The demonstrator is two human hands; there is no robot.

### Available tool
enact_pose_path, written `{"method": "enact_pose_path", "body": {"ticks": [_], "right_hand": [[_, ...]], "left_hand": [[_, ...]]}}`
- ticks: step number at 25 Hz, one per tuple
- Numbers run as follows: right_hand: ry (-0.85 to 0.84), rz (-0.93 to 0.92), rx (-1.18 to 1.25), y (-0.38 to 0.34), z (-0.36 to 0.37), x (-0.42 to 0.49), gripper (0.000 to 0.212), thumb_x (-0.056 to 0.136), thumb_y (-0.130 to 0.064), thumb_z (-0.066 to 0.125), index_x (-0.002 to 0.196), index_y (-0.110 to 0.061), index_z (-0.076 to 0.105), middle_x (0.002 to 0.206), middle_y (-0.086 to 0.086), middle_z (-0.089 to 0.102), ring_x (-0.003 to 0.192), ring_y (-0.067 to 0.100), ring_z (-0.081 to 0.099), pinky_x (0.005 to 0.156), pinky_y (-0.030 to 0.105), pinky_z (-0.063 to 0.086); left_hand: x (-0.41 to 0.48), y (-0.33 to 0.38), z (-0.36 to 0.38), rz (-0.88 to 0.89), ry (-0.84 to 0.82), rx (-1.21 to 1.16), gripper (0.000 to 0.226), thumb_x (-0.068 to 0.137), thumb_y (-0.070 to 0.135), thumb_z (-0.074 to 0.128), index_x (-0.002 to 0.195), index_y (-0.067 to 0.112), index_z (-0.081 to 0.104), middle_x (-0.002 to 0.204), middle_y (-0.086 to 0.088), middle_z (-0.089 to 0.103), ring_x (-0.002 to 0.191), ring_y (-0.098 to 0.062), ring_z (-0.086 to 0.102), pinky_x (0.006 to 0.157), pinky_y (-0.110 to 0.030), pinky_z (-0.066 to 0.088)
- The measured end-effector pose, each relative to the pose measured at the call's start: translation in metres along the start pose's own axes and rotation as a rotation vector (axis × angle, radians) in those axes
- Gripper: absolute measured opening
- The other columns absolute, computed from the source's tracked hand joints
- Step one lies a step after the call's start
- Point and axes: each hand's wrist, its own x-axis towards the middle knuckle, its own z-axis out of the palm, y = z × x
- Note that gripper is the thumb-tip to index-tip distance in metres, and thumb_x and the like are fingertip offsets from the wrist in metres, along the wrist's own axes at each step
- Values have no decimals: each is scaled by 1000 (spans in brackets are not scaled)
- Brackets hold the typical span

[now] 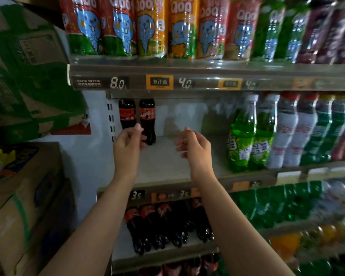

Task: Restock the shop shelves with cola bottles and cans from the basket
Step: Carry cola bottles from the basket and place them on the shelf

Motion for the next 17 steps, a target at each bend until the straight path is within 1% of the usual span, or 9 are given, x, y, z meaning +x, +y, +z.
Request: {"method": "enact_pose_path", "body": {"ticks": [2, 4, 7, 9, 11, 13, 17], "right_hand": [[34, 1, 20, -1, -14, -33, 27, 96, -31, 51, 83, -13, 67, 64, -1, 65, 54, 10, 55, 53, 25, 40], [53, 11, 27, 0, -23, -67, 27, 95, -31, 52, 81, -12, 65, 65, 2, 66, 53, 11, 55, 52, 25, 40], [124, 45, 23, 2, -34, -123, 30, 94, -33, 53, 77, -13, 67, 64, 3, 65, 57, 14, 56, 60, 31, 43], [141, 75, -17, 2, -41, -161, 33, 94, -36, 52, 76, -13, 68, 65, 3, 65, 59, 16, 57, 61, 32, 44], [137, 73, -35, 0, -50, -197, 34, 96, -36, 50, 78, -13, 68, 68, 4, 66, 59, 15, 57, 56, 28, 44], [142, 83, -29, -8, -61, -230, 33, 97, -35, 50, 78, -15, 68, 69, 6, 66, 57, 13, 57, 51, 24, 44], [160, 58, -30, -38, -96, -295, 33, 98, -33, 49, 81, -12, 68, 67, 3, 66, 56, 12, 56, 52, 24, 44]], "left_hand": [[-27, 6, -4, -16, -29, -38, 21, 97, 32, 53, 88, 16, 64, 73, 2, 61, 60, -3, 55, 59, -16, 49], [-52, 10, -11, -44, -67, -58, 24, 97, 33, 52, 89, 14, 64, 72, 1, 59, 59, -5, 53, 57, -15, 47], [-98, 19, -26, -101, -134, -31, 25, 97, 33, 52, 90, 13, 63, 71, 2, 60, 57, -3, 53, 56, -14, 47], [-135, 28, -42, -141, -154, -11, 23, 97, 33, 51, 87, 16, 63, 70, 4, 60, 55, -1, 53, 56, -14, 47], [-168, 36, -57, -157, -178, 4, 23, 97, 34, 51, 83, 21, 63, 71, 4, 61, 57, -2, 54, 60, -17, 47], [-198, 47, -69, -163, -207, 23, 25, 97, 36, 50, 84, 20, 63, 72, 3, 61, 60, -6, 54, 62, -22, 46], [-260, 82, -76, -204, -208, 31, 28, 97, 40, 49, 89, 18, 65, 73, 4, 61, 62, -9, 53, 65, -25, 46]]}}
